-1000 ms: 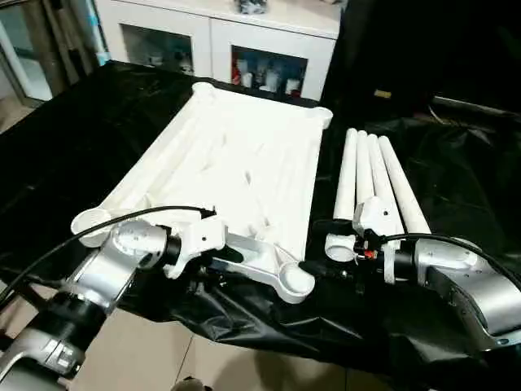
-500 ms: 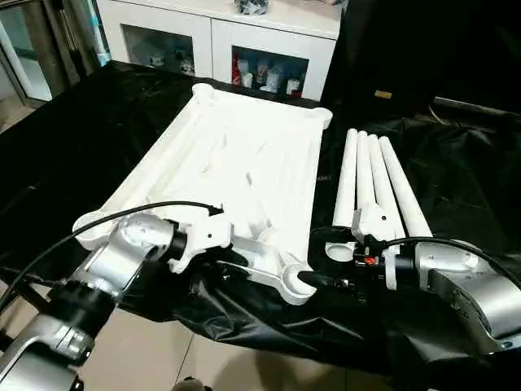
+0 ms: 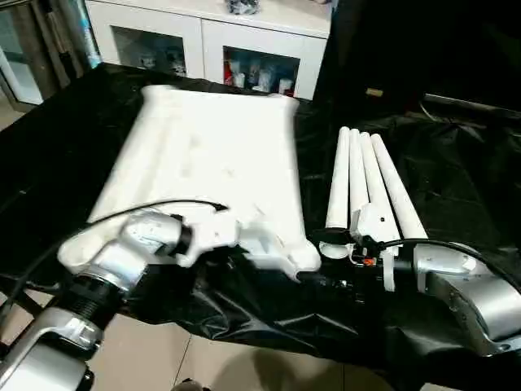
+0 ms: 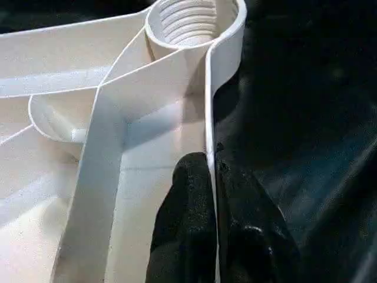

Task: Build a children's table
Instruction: Move table base, then pick table leg

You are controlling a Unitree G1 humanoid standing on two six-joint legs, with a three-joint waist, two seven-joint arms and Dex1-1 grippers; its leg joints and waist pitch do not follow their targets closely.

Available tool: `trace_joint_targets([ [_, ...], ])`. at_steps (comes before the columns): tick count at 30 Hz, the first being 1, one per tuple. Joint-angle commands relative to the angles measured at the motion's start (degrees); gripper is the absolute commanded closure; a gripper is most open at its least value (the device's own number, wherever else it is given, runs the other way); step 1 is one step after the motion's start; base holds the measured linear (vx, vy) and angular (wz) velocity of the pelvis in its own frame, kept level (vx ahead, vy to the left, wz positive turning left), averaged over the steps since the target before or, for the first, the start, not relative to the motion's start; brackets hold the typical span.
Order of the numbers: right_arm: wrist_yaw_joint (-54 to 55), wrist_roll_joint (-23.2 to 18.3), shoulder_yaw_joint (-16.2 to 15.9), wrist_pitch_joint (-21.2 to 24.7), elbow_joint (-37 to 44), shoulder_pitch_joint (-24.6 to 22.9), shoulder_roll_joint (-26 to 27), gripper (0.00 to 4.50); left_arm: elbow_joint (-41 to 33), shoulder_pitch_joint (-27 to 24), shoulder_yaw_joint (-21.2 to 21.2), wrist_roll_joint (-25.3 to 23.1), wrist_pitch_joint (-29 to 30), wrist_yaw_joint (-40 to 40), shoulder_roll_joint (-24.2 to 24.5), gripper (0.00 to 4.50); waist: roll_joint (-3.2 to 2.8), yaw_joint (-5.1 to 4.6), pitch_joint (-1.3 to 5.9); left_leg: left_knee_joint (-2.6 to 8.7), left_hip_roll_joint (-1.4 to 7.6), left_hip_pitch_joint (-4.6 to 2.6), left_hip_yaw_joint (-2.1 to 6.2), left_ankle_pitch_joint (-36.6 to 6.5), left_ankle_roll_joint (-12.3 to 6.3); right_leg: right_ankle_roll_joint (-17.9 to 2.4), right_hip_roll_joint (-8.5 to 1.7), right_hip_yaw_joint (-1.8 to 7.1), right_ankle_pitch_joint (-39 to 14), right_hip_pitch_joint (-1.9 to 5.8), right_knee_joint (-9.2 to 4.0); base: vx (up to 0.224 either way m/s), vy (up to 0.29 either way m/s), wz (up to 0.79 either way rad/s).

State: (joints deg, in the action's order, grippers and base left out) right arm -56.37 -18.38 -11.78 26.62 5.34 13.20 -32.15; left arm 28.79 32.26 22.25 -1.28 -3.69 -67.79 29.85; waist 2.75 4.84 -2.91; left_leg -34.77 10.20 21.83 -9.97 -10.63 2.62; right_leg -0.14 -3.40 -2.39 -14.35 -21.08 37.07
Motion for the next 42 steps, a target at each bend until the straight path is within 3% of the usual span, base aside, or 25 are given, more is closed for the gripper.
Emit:
trace_joint_targets([
  [1,0.4,0.1,0.1,-0.6,-0.6,0.8,-0.2,0.00,-0.7,1.2,-2.0,-0.3,-1.0,1.8,0.5,4.46,-0.69,0.32,3.66,4.06,3.56,-1.46,1.17,-5.8,-1.95,-15.2,-5.11,2.63,7.9,2.13,-3.55,0.000,0.000,0.00],
  [12,0.6,0.9,0.6,-2.4,-0.9,-0.7,0.0,0.00,0.3,0.6,-3.6,-0.8,-5.1,5.4,0.2,4.46,-0.68,0.40,3.61,4.14,3.58,-1.41,1.16,-6.9,-1.39,-15.0,-5.26,2.67,7.1,2.20,-3.65,0.000,0.000,0.00],
  [15,0.8,1.0,1.0,-3.1,-2.4,0.1,0.2,0.00,-1.0,0.2,-4.5,1.9,-2.5,3.2,-0.1,3.91,-0.64,0.36,3.59,4.13,3.51,-1.35,1.12,-6.9,-1.43,-15.3,-5.33,2.64,6.8,2.22,-3.63,0.000,0.000,0.00],
  [17,1.4,-0.1,2.6,-2.9,-2.2,0.0,0.6,0.00,-4.8,-1.3,-4.9,2.4,-1.8,2.5,1.5,3.73,-0.94,0.37,3.65,4.09,3.60,-1.43,1.16,-6.9,-1.22,-15.7,-5.30,2.64,7.4,2.21,-3.57,0.000,0.000,0.00],
  [22,4.2,-3.9,6.4,1.3,3.2,-0.1,1.7,0.00,-9.7,-3.1,-7.0,3.6,0.2,3.3,3.3,3.38,-1.05,0.41,3.47,4.25,3.61,-1.57,1.15,-7.5,-1.38,-15.1,-5.07,2.62,5.9,2.07,-3.58,0.000,0.000,0.00],
  [23,9.9,-4.8,8.6,6.0,5.4,1.7,4.0,0.00,-15.9,-5.2,-9.4,6.1,4.2,3.5,4.7,3.28,-1.21,0.35,3.48,4.34,3.68,-1.73,1.15,-7.2,-0.88,-15.2,-5.02,2.63,5.8,1.93,-3.49,0.000,0.000,0.00],
  [24,10.1,-4.9,8.6,6.2,5.5,1.8,4.1,0.00,-16.0,-5.3,-9.5,6.2,4.4,3.6,4.7,3.16,-1.22,0.17,3.48,4.45,3.77,-1.64,1.24,-6.7,-0.51,-15.3,-5.00,2.59,6.1,1.92,-3.31,0.000,0.000,0.00],
  [25,16.4,-3.1,8.6,11.4,3.9,4.6,7.2,0.00,-19.1,-6.4,-11.0,8.2,7.5,4.1,4.5,3.09,-1.07,0.02,3.43,4.47,3.57,-1.90,1.06,-7.1,-0.04,-15.2,-4.67,2.48,4.8,1.63,-3.51,0.000,0.000,0.00],
  [26,16.4,-3.1,8.6,11.4,3.9,4.6,7.2,0.00,-19.1,-6.4,-11.0,8.2,7.5,4.1,4.5,3.06,-1.22,-0.31,3.33,4.55,3.22,-1.66,1.01,-7.3,0.68,-15.5,-4.64,2.48,3.1,1.65,-3.58,0.000,0.000,0.00],
  [28,18.9,-1.8,8.4,12.7,2.6,5.9,8.5,0.00,-20.1,-6.7,-11.5,8.8,8.4,4.4,4.2,2.97,-1.18,-0.04,3.23,4.52,3.29,-1.93,0.82,-8.8,1.91,-14.6,-4.79,2.70,0.4,1.50,-3.88,0.000,0.000,0.00],
  [29,23.7,-0.3,9.2,14.4,-0.5,8.2,11.4,0.00,-20.7,-7.2,-11.9,9.4,9.0,5.3,3.5,2.84,-1.23,0.19,3.21,4.55,3.28,-2.09,0.72,-9.3,2.39,-13.8,-4.71,2.77,-0.3,1.32,-4.06,0.000,0.000,0.00],
  [32,35.0,3.3,11.5,18.0,-7.9,13.3,17.5,0.00,-21.7,-8.5,-11.9,9.4,9.9,7.4,1.9,2.66,-0.97,-0.36,3.24,4.86,2.98,-1.99,0.81,-9.6,4.70,-13.0,-4.74,2.76,-3.7,1.25,-4.19,0.000,0.000,0.00],
  [38,43.0,4.2,13.7,20.3,-11.4,15.9,20.6,0.00,-25.5,-10.2,-11.5,10.2,13.2,9.1,0.6,2.25,-1.07,-0.10,3.54,4.81,2.85,-1.71,0.75,-5.8,4.87,-10.6,-4.38,2.78,4.2,1.78,-3.63,0.000,0.000,0.00],
  [42,46.8,5.8,14.7,23.8,-14.6,18.3,21.4,0.00,-27.6,-10.7,-11.0,10.5,15.4,9.3,0.1,1.99,-1.20,-0.34,3.39,4.84,2.74,-1.78,0.62,-6.3,5.06,-10.9,-4.29,2.85,3.2,1.66,-3.81,0.000,0.000,0.00],
])
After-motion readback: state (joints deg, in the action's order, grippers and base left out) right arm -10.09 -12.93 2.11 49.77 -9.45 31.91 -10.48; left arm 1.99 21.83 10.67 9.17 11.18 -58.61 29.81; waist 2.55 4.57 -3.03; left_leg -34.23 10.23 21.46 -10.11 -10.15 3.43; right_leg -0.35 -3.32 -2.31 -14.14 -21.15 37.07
